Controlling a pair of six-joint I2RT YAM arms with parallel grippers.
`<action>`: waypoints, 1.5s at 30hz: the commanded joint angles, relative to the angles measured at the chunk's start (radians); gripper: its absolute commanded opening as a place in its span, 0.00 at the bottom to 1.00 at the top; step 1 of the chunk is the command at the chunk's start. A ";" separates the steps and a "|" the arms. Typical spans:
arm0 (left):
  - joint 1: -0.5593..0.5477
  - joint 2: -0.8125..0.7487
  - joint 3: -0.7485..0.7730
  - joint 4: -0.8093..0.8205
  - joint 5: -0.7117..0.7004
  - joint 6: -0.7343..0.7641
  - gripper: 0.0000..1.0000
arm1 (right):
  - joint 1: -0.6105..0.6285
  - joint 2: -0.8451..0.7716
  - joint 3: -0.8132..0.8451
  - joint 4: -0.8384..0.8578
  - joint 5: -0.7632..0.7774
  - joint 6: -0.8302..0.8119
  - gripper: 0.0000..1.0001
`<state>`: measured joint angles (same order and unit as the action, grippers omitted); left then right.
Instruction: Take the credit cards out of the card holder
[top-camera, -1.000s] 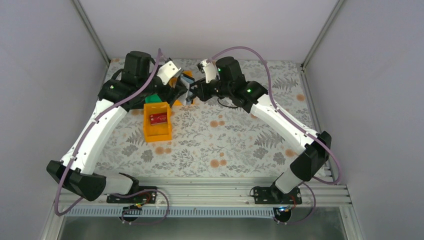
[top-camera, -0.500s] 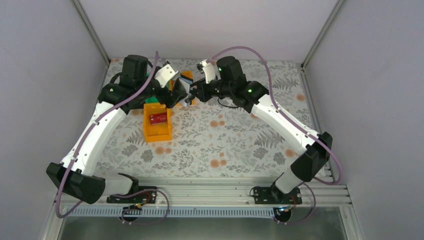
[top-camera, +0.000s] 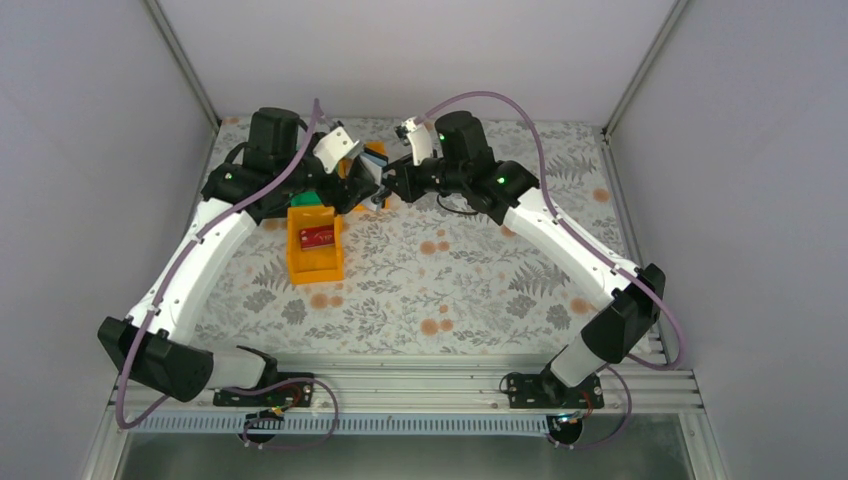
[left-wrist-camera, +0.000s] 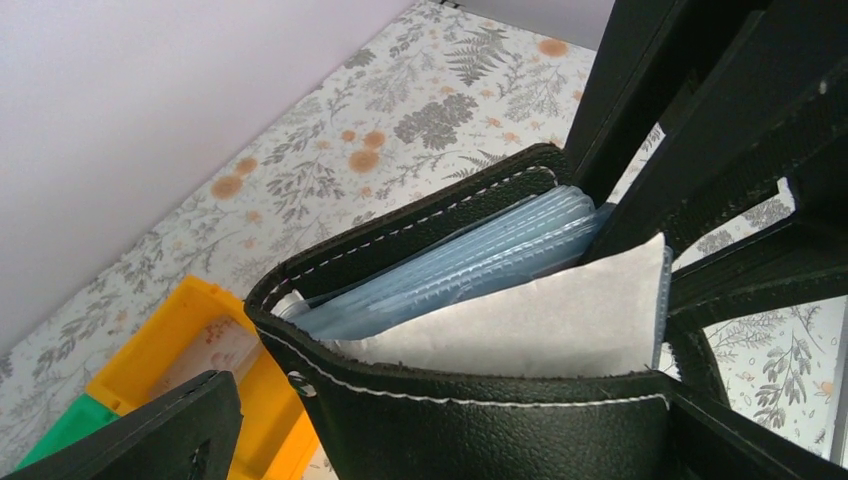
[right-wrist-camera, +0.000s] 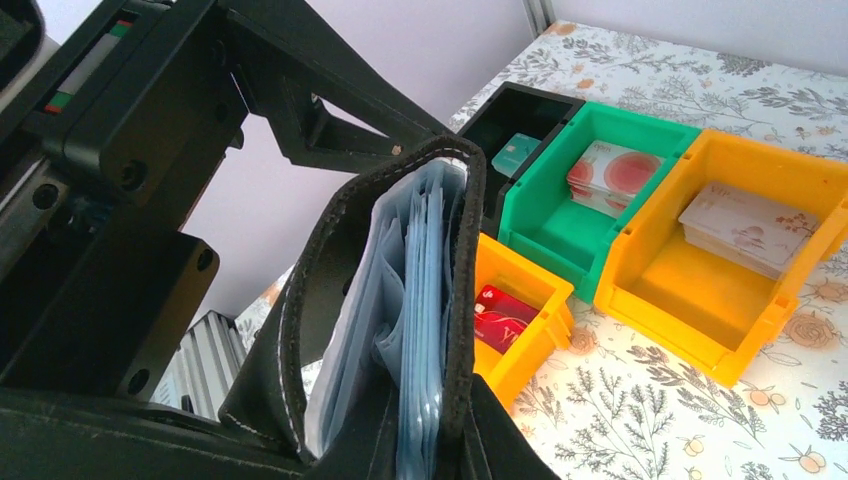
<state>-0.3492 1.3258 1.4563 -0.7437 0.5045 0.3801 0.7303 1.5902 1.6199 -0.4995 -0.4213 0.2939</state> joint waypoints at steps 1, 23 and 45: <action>0.008 0.010 -0.002 0.029 -0.039 -0.008 0.91 | 0.006 -0.028 0.028 0.027 -0.050 -0.015 0.04; 0.157 -0.047 -0.065 0.031 0.002 0.031 0.64 | -0.005 -0.074 -0.002 -0.003 -0.173 -0.088 0.04; 0.193 -0.123 -0.051 -0.098 0.190 -0.002 0.02 | -0.064 -0.250 -0.155 -0.019 -0.164 -0.326 0.63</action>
<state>-0.1604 1.2167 1.3872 -0.8551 0.7158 0.4278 0.6731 1.3930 1.4864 -0.5209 -0.6189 0.0181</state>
